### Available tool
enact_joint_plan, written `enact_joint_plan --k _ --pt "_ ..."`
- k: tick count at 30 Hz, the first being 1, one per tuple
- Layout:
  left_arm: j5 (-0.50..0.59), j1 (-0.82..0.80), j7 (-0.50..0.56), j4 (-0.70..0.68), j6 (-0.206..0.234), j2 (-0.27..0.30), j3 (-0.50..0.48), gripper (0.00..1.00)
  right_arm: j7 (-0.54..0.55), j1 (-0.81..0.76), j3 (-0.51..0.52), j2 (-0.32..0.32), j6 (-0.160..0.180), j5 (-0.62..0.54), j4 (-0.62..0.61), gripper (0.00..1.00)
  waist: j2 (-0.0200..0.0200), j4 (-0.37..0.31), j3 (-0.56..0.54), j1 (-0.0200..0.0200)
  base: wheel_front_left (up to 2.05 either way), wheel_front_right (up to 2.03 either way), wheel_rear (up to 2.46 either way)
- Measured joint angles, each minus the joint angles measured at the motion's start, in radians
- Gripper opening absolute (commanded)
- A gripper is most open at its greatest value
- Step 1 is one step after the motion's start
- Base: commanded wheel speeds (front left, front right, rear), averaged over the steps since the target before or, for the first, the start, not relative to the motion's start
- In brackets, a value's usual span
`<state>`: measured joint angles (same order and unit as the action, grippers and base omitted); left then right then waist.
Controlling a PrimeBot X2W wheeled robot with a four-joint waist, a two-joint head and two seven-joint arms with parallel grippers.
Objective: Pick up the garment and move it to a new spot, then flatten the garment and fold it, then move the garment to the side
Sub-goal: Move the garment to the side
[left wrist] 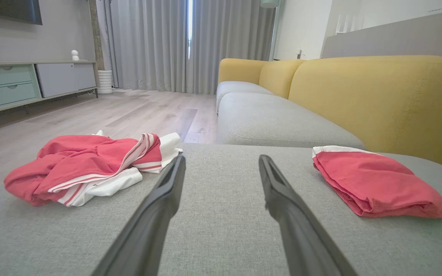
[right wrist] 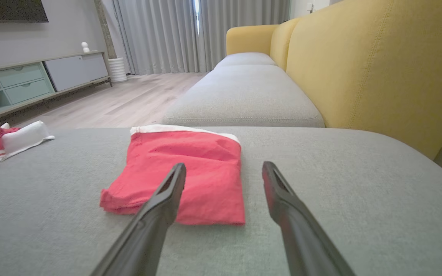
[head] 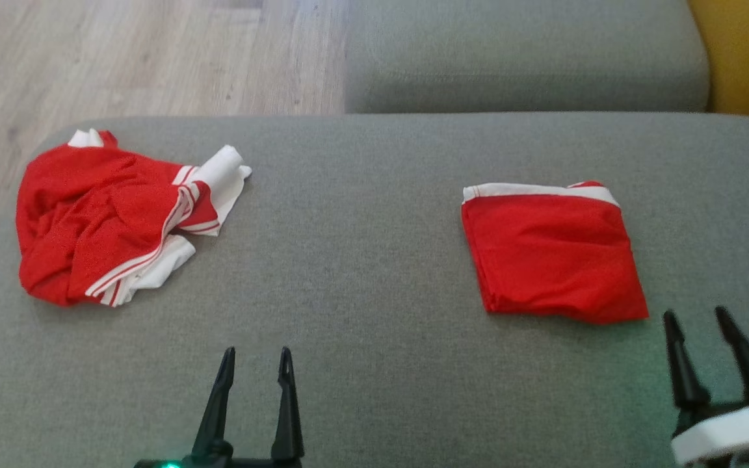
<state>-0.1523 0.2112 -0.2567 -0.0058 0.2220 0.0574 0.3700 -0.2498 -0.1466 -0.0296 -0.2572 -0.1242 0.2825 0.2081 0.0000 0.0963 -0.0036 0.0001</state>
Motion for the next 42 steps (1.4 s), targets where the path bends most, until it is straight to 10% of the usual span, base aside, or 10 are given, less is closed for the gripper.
enact_joint_plan --k 23,24,25,26,32,42 --pt "0.033 -0.205 0.000 -0.030 0.071 -0.001 0.175 1.00 0.274 0.470 -0.283 -0.274 0.000 0.434 0.371 1.00 0.0000 0.069 0.204 0.0000 0.00 0.00 0.00" --pt "0.038 -0.207 0.000 -0.031 0.078 -0.002 0.179 1.00 0.278 0.482 -0.299 -0.274 0.000 0.444 0.391 0.77 0.0000 0.072 0.210 0.0000 0.00 0.00 0.00" --pt "0.040 -0.207 0.000 -0.031 0.087 -0.002 0.182 1.00 0.283 0.505 -0.328 -0.273 0.000 0.463 0.428 0.06 0.0000 0.075 0.220 0.0000 0.00 0.00 0.00" --pt "0.040 -0.207 0.000 -0.031 0.088 -0.002 0.183 1.00 0.283 0.516 -0.340 -0.272 0.000 0.480 0.443 0.00 0.0000 0.076 0.224 0.0000 0.00 0.00 0.00" --pt "0.048 -0.219 0.000 -0.031 0.123 -0.002 0.182 1.00 0.224 0.571 -0.401 -0.295 0.000 0.510 0.476 0.00 0.0000 0.064 0.244 -0.0001 0.00 0.00 0.00" --pt "0.070 -0.275 0.000 -0.045 0.150 -0.002 0.176 1.00 0.173 0.657 -0.420 -0.543 0.000 0.528 0.511 0.00 0.0000 -0.026 0.318 -0.0001 0.00 0.00 0.00"
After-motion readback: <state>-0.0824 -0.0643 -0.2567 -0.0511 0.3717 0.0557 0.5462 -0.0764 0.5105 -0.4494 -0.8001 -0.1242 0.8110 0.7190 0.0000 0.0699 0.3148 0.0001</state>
